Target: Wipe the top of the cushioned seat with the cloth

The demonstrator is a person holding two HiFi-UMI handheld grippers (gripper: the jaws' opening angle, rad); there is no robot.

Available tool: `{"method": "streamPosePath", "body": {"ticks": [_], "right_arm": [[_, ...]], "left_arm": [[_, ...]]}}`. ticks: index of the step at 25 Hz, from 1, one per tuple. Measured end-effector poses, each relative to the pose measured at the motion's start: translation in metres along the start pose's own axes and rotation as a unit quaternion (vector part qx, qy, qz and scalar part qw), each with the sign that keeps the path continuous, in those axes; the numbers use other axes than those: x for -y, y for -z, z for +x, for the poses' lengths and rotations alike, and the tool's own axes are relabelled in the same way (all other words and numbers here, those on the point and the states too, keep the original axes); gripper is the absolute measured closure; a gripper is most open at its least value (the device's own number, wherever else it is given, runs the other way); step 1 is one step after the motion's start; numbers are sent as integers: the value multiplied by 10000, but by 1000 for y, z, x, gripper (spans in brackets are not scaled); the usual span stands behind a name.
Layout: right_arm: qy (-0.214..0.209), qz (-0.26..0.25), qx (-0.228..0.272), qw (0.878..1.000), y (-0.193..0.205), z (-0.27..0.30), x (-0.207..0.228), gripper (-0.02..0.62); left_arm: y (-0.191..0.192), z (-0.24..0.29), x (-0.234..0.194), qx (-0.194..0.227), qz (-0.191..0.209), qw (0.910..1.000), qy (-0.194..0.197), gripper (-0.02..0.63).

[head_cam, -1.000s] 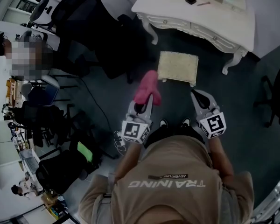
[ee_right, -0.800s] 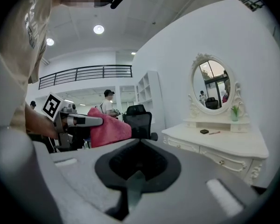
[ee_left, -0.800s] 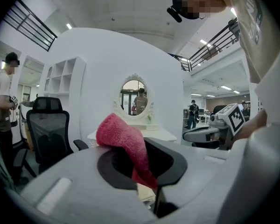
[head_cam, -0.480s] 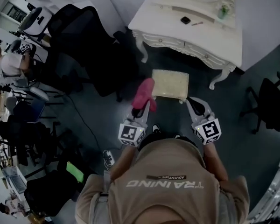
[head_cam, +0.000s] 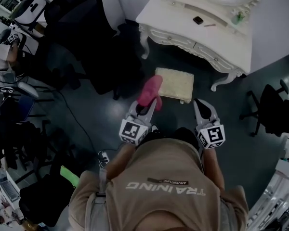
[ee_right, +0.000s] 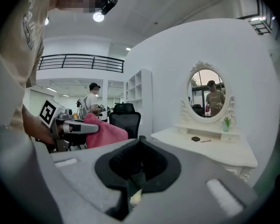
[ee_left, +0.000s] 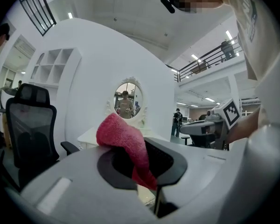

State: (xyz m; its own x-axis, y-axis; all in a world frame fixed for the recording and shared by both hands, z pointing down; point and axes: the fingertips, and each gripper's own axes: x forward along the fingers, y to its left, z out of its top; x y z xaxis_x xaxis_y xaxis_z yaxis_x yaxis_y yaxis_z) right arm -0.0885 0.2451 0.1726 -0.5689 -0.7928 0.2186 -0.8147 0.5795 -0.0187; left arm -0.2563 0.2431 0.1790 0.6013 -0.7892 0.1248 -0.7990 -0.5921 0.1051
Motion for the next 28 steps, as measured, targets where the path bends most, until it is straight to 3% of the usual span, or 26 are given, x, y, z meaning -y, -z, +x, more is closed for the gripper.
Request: {"method": "streamPosePath", "body": {"ticks": [6, 12, 15, 19, 24, 28], "right_arm": [[167, -133, -52, 9998, -7, 20, -1, 592], [164, -98, -210, 9996, -2, 32, 27, 591], [40, -391, -250, 9989, 2, 50, 31, 591], [-232, -355, -93, 9991, -8, 73, 45, 591], [-279, -314, 133, 9990, -17, 83, 91, 591], [-296, -388, -37, 9988, -1, 77, 129, 591]], "left_arm": [[10, 3, -31, -6, -14, 10000, 28, 565], [9, 29, -39, -30, -129, 9999, -55, 565], [5, 39, -45, -44, -30, 9999, -93, 566], [1, 53, -53, -161, -91, 9995, -267, 565], [-13, 92, -35, -246, 26, 9995, -186, 565], [-12, 134, -8, -360, -41, 9993, 1, 566]]}}
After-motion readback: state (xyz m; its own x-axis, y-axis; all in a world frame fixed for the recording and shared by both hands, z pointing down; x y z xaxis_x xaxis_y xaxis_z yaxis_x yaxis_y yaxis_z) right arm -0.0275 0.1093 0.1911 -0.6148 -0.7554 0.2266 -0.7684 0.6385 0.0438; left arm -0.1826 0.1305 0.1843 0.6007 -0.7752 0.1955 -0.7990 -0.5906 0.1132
